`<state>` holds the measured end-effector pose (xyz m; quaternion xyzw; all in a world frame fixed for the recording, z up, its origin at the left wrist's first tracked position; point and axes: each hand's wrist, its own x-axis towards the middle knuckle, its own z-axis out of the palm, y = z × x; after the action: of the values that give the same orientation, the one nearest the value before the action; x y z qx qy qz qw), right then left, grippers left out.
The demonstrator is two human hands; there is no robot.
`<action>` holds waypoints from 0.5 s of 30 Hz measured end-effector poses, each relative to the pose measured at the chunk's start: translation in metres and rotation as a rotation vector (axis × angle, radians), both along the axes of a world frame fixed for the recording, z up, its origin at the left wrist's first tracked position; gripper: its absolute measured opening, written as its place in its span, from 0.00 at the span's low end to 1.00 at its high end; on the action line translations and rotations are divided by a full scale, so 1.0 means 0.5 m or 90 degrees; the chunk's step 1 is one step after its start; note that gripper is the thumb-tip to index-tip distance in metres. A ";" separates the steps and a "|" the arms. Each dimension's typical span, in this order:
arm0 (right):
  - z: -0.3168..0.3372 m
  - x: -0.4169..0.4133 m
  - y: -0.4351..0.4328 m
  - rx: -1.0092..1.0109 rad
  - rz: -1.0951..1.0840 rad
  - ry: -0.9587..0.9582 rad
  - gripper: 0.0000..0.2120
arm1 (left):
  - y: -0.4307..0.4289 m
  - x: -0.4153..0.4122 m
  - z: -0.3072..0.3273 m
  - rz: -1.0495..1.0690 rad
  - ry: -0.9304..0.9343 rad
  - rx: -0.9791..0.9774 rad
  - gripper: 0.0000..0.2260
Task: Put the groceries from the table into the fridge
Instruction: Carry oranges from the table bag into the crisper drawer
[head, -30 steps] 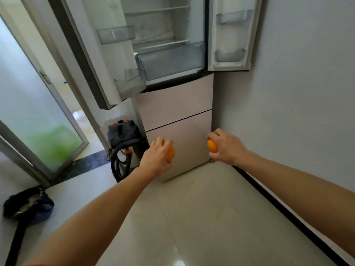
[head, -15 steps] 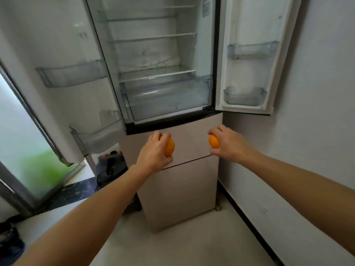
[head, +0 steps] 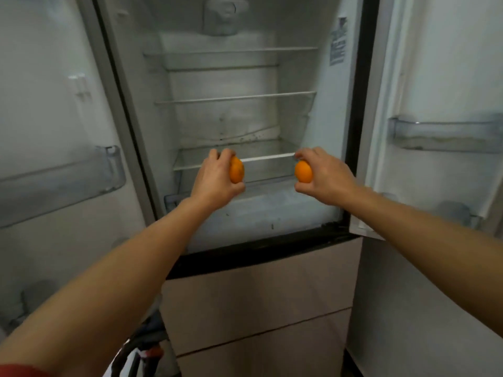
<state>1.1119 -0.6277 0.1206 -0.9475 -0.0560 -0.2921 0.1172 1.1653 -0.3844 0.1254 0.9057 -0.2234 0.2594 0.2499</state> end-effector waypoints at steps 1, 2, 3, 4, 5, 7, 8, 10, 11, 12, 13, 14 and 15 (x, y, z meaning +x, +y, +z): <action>0.017 0.034 0.000 0.006 0.005 -0.008 0.30 | -0.006 0.038 0.013 0.002 0.020 0.010 0.30; 0.029 0.057 0.001 0.009 0.010 -0.010 0.30 | -0.009 0.065 0.021 0.007 0.040 0.021 0.30; 0.041 0.089 0.001 0.009 0.013 -0.006 0.29 | -0.013 0.097 0.026 0.014 0.060 0.030 0.30; 0.051 0.120 0.002 0.006 0.016 0.002 0.28 | -0.016 0.126 0.029 0.021 0.079 0.043 0.30; 0.058 0.146 0.003 -0.005 0.021 0.015 0.26 | -0.018 0.150 0.027 0.027 0.100 0.064 0.30; 0.072 0.213 0.008 -0.031 0.041 0.063 0.23 | -0.023 0.208 0.021 0.034 0.157 0.120 0.30; 0.079 0.245 0.013 -0.044 0.055 0.097 0.23 | -0.023 0.233 0.019 0.039 0.187 0.153 0.30; 0.086 0.303 0.029 -0.078 0.079 0.181 0.22 | -0.017 0.272 0.014 0.053 0.249 0.213 0.29; 0.085 0.333 0.039 -0.096 0.090 0.228 0.22 | -0.013 0.290 0.009 0.060 0.280 0.239 0.28; 0.079 0.372 0.049 -0.112 0.101 0.274 0.22 | -0.009 0.314 0.002 0.070 0.308 0.261 0.27; 0.071 0.407 0.061 -0.124 0.114 0.317 0.22 | -0.005 0.335 -0.005 0.081 0.334 0.282 0.27; 0.057 0.444 0.073 -0.139 0.127 0.360 0.23 | -0.001 0.356 -0.013 0.092 0.355 0.304 0.28; 0.042 0.479 0.085 -0.160 0.141 0.393 0.23 | 0.003 0.377 -0.019 0.105 0.377 0.326 0.28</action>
<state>1.3515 -0.5850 0.1414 -0.9863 -0.1562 0.0319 0.0419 1.3537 -0.3830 0.1157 0.9892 -0.1255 -0.0579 0.0481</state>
